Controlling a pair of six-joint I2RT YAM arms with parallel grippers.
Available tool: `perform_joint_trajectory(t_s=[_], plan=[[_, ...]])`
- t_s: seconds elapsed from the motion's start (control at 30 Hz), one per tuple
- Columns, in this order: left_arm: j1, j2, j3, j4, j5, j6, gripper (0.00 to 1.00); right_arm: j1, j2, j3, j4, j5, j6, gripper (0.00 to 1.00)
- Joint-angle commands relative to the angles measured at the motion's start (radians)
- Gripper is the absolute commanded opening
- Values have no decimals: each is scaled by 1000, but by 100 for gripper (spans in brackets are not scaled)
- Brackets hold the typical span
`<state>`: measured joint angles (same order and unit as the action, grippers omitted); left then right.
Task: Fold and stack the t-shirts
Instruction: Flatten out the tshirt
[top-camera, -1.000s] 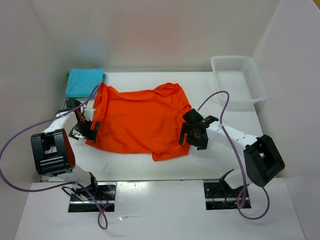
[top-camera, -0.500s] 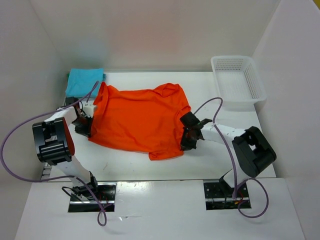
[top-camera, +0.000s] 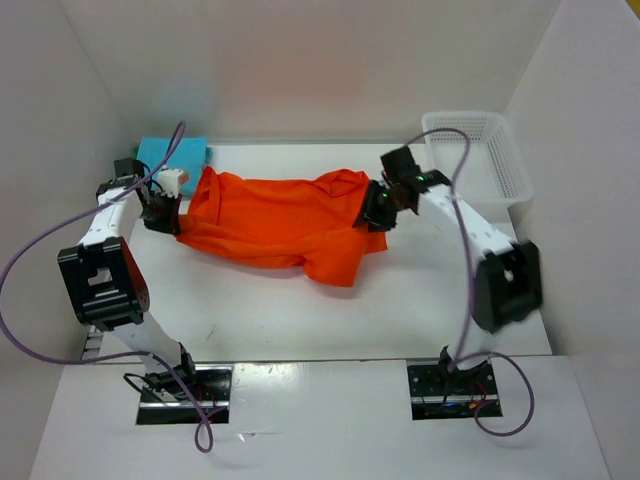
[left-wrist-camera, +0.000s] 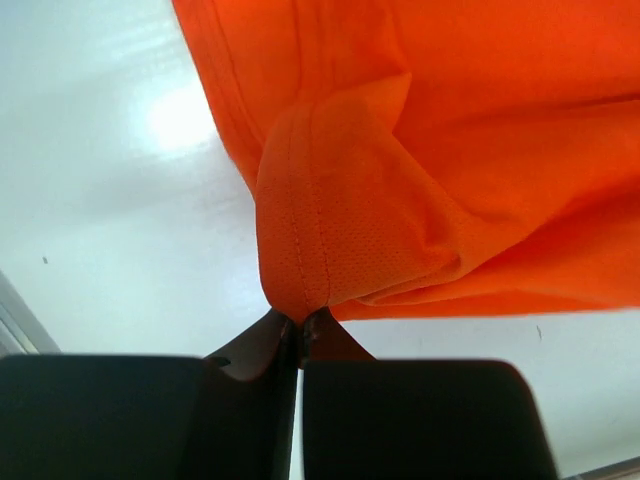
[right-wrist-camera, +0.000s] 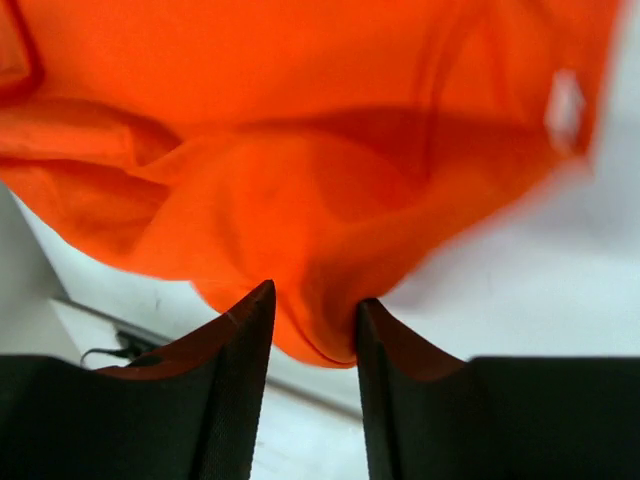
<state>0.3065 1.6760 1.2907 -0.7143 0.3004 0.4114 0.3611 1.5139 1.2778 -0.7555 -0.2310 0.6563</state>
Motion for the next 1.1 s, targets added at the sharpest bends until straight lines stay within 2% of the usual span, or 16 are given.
perform_joint_trajectory(t_s=[0.0, 0.1, 0.13, 0.2, 0.23, 0.33, 0.4, 0.53, 0.63, 0.7, 0.77, 0.97, 1.07], plan=[[-12, 95, 64, -42, 42, -19, 0, 4, 322, 180, 31, -71, -132, 44], [-21, 114, 76, -42, 42, -29, 0, 4, 463, 340, 71, -71, -132, 52], [-21, 114, 76, -42, 42, -39, 0, 4, 463, 359, 82, -45, -123, 58], [-21, 102, 67, -42, 42, -39, 0, 4, 404, 350, 91, 1, -123, 61], [-21, 102, 50, -42, 42, -39, 0, 15, 367, 327, 91, 80, -123, 64], [-21, 83, 9, -42, 33, -39, 0, 41, 191, 174, 81, 210, -75, 64], [-21, 71, -10, -42, 23, -39, 0, 73, 75, 19, 81, 246, -35, 62], [-21, 51, -42, -42, 0, -48, 0, 145, 16, -187, 106, 222, 89, 62], [-21, 31, -67, -42, -23, -48, 0, 179, 43, -302, 188, 188, 137, 62], [-21, 19, -76, -42, -23, -48, 0, 199, 86, -302, 205, 197, 149, 64], [-21, 7, -76, -42, -32, -48, 0, 213, 161, -247, 214, 222, 140, 68], [-21, -21, -96, -42, -41, -48, 0, 213, 255, -184, 266, 234, 129, 68], [-21, -30, -96, -42, -70, -48, 0, 213, 290, -205, 266, 196, 129, 55]])
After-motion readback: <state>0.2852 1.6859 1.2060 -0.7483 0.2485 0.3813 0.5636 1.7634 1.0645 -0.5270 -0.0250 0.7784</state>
